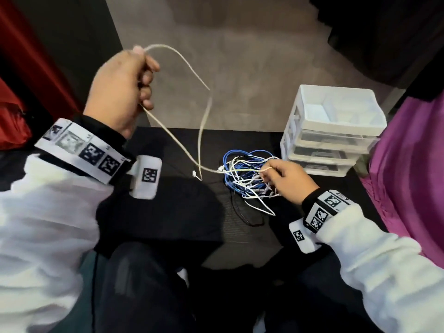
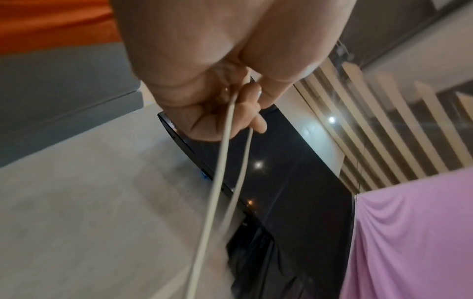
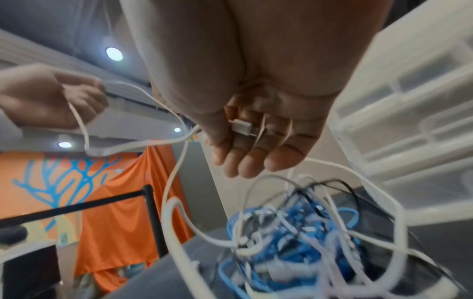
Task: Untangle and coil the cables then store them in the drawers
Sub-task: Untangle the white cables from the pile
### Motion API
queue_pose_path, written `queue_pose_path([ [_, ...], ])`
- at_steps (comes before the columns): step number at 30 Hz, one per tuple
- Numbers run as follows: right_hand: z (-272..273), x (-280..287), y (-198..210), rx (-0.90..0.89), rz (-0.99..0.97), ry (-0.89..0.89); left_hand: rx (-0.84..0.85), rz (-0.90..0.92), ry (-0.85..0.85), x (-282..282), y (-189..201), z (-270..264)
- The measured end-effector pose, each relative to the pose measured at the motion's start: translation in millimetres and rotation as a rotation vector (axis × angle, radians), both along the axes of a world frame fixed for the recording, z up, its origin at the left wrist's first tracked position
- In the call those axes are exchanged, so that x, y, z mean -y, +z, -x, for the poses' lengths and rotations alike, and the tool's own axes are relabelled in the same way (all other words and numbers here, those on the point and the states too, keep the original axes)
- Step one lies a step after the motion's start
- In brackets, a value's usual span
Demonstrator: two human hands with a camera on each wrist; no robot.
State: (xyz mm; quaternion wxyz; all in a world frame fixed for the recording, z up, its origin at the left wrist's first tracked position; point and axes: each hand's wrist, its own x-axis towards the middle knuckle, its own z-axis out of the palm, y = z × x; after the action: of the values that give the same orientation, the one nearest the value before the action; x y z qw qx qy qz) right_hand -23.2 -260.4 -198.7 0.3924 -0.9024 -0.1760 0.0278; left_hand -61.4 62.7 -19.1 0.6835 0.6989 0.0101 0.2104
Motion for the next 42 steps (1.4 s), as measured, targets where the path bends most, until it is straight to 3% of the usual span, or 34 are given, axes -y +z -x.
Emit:
queue_pose_path([
  [3,-2,-5,21,-0.029,-0.036,0.063,0.007,-0.282,0.036,-3,-26,1],
  [6,-8,-8,38,-0.145,0.0,0.184,-0.013,-0.365,0.085,-15,-49,-3],
  [11,-19,-28,55,-0.345,0.063,0.231,-0.204,-0.201,0.275,-60,-80,-19],
  [16,-45,-67,52,-0.334,-0.196,-0.095,-0.456,-0.033,0.521,-121,-111,-34],
  [20,-53,-84,46,-0.23,0.033,-0.134,-0.741,-0.036,0.472,-154,-168,-24],
  [23,-51,-79,34,-0.236,-0.022,-0.183,-0.886,-0.088,0.42,-157,-212,-10],
  [27,-38,-49,18,-0.213,-0.059,-0.15,-0.921,0.086,0.445,-136,-238,2],
  [29,-28,-28,15,-0.167,-0.094,-0.143,-0.943,-0.116,0.551,-132,-244,5],
  [31,-16,-6,9,-0.13,-0.111,-0.153,-0.916,-0.364,0.673,-120,-238,10],
  [33,-6,15,-3,-0.112,-0.07,-0.164,-0.763,-0.456,0.677,-98,-232,10],
  [36,8,35,-17,-0.126,0.015,-0.143,-0.473,-0.577,0.436,-48,-230,7],
  [42,49,24,-33,-0.261,-0.09,0.039,-0.119,-0.519,-0.117,86,-225,29],
])
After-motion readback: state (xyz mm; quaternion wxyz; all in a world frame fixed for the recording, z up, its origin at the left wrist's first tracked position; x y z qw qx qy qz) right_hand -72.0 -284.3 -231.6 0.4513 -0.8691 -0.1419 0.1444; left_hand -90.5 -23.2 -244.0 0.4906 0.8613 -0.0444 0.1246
